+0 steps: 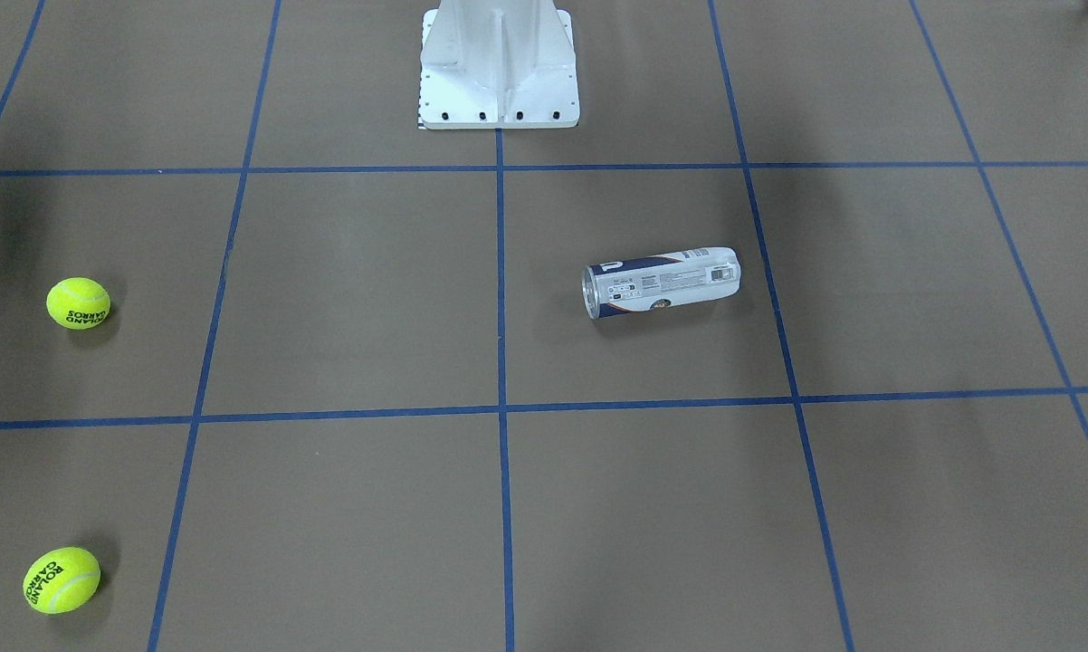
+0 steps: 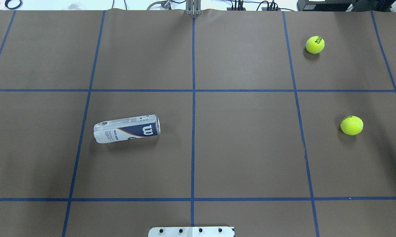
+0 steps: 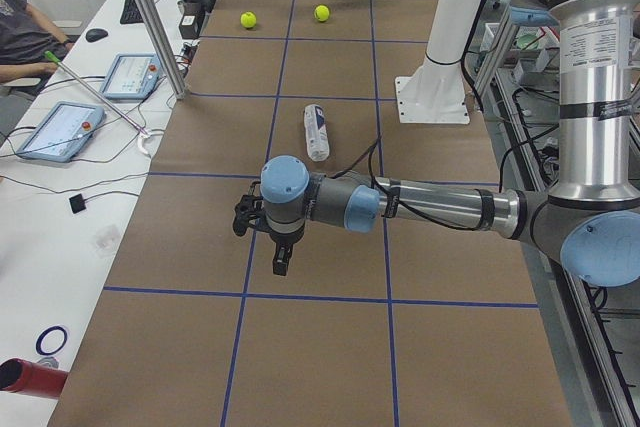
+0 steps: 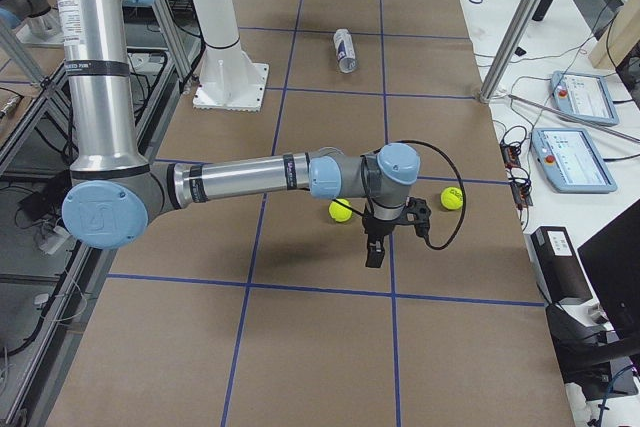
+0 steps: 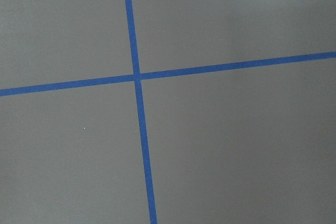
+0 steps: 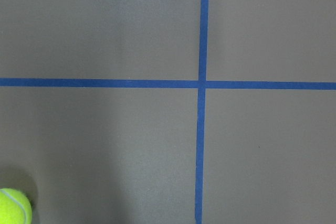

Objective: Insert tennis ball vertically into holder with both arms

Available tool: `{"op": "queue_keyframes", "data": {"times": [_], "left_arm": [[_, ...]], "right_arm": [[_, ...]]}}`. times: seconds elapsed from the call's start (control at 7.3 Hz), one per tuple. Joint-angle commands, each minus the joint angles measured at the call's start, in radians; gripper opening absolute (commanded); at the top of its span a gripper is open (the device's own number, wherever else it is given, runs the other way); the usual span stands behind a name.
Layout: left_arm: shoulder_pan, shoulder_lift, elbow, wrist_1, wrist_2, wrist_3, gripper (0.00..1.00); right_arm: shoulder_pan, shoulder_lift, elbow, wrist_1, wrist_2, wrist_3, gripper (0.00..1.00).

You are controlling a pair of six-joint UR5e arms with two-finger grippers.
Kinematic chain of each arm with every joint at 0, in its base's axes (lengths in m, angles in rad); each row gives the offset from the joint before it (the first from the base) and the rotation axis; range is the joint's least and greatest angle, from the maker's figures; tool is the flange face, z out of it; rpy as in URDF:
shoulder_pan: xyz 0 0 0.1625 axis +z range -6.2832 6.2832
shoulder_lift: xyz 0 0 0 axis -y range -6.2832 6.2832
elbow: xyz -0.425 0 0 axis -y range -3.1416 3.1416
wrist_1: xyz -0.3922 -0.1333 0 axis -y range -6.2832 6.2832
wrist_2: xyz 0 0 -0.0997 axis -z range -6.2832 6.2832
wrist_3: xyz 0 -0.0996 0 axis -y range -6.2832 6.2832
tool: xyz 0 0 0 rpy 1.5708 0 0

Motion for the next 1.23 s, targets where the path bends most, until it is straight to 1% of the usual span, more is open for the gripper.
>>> {"op": "queue_keyframes", "data": {"times": [0.0, 0.27, 0.41, 0.55, 0.68, 0.82, 0.96, 1.1], "left_arm": [[0.002, -0.008, -0.017, -0.002, -0.003, 0.0, 0.99], [0.004, -0.022, -0.023, -0.024, -0.014, -0.001, 0.99], [0.004, -0.025, -0.023, -0.081, -0.017, -0.001, 0.99], [0.004, -0.025, -0.023, -0.165, -0.017, -0.001, 0.99], [0.005, -0.023, -0.01, -0.201, -0.017, -0.003, 0.99], [0.005, -0.022, 0.004, -0.204, -0.018, 0.003, 0.99], [0.005, -0.02, 0.009, -0.203, -0.02, 0.0, 0.96], [0.007, -0.019, 0.012, -0.204, -0.021, 0.005, 0.95]], "right_arm": [[-0.002, 0.0, -0.008, 0.0, 0.015, 0.006, 1.0], [-0.002, -0.003, 0.003, 0.0, 0.034, 0.005, 1.0], [0.0, -0.006, 0.005, 0.0, 0.058, 0.005, 1.0], [0.0, -0.011, 0.012, 0.0, 0.083, 0.005, 1.0], [0.0, -0.011, 0.031, 0.0, 0.085, 0.008, 1.0], [0.0, -0.011, 0.031, 0.0, 0.086, 0.009, 1.0], [0.0, -0.011, 0.038, 0.001, 0.085, 0.009, 1.0], [0.0, -0.009, 0.043, 0.001, 0.086, 0.009, 1.0]]}}
